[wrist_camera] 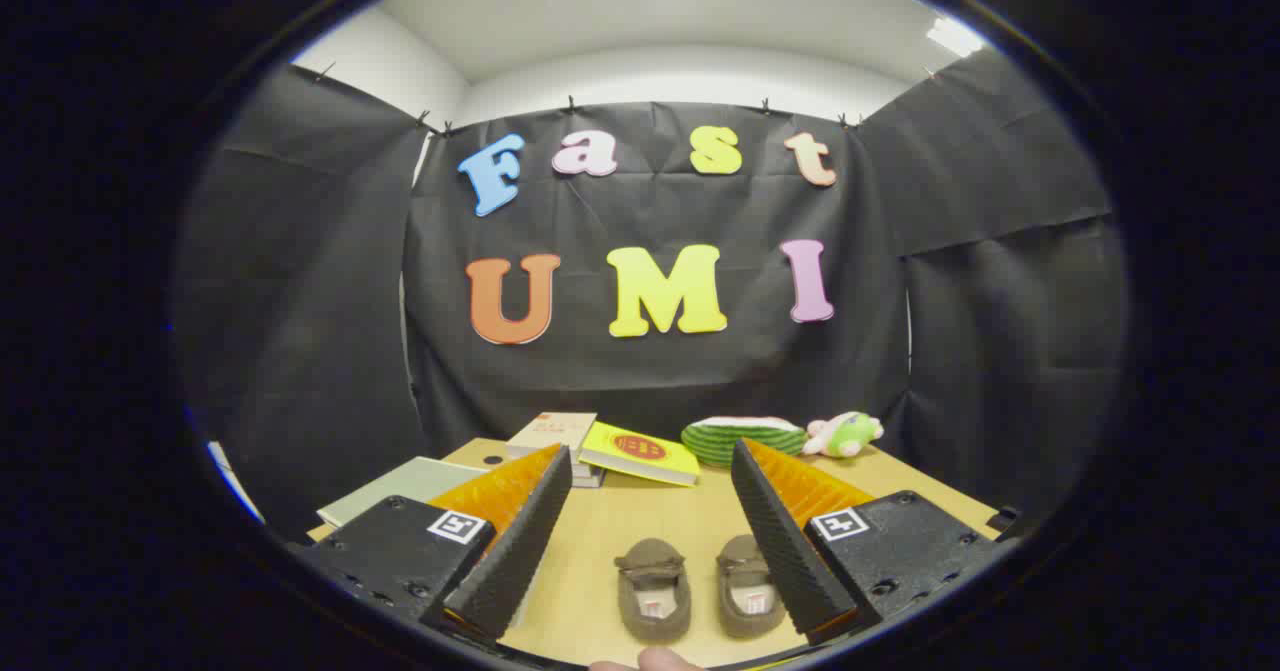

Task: Open the storage box then place both shoes into the box .Put the left shoe in first, then the right shoe, with the right side of both shoes facing outward in a uniform manner.

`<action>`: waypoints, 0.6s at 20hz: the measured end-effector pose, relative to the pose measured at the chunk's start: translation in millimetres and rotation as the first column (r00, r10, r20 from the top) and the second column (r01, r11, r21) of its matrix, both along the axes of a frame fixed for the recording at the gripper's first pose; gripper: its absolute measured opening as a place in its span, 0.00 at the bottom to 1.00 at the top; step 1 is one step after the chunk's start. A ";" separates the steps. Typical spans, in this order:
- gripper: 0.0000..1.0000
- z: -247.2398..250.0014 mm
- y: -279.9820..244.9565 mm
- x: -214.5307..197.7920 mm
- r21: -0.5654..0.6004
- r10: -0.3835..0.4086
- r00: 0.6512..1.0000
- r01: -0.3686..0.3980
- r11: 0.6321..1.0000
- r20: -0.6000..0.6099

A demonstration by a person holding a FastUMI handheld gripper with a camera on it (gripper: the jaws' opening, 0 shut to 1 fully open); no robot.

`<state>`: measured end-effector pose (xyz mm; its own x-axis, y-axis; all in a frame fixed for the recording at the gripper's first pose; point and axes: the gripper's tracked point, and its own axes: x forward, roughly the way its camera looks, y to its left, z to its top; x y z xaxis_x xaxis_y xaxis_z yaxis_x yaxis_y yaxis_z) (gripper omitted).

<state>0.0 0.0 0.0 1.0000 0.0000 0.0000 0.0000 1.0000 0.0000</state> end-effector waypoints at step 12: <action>1.00 -2.2 8.4 1.9 0.000 0.006 1.000 -0.006 1.000 0.004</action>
